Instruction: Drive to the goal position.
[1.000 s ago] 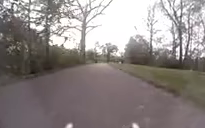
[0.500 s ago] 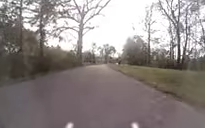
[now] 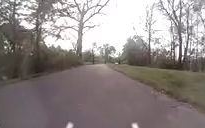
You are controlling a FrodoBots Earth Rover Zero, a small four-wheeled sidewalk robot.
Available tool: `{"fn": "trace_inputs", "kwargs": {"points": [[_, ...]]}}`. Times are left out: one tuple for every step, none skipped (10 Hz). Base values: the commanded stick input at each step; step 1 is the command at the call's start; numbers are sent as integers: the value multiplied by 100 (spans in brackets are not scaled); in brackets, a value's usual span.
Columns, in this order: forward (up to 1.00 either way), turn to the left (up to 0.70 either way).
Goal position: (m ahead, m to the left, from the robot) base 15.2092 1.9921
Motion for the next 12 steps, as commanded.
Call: {"fn": "trace_inputs", "kwargs": {"points": [[100, 0], [100, 0], [100, 0], [100, 0], [100, 0], [100, 0], [100, 0], [100, 0], [100, 0], [100, 0], [100, 0], [100, 0]]}}
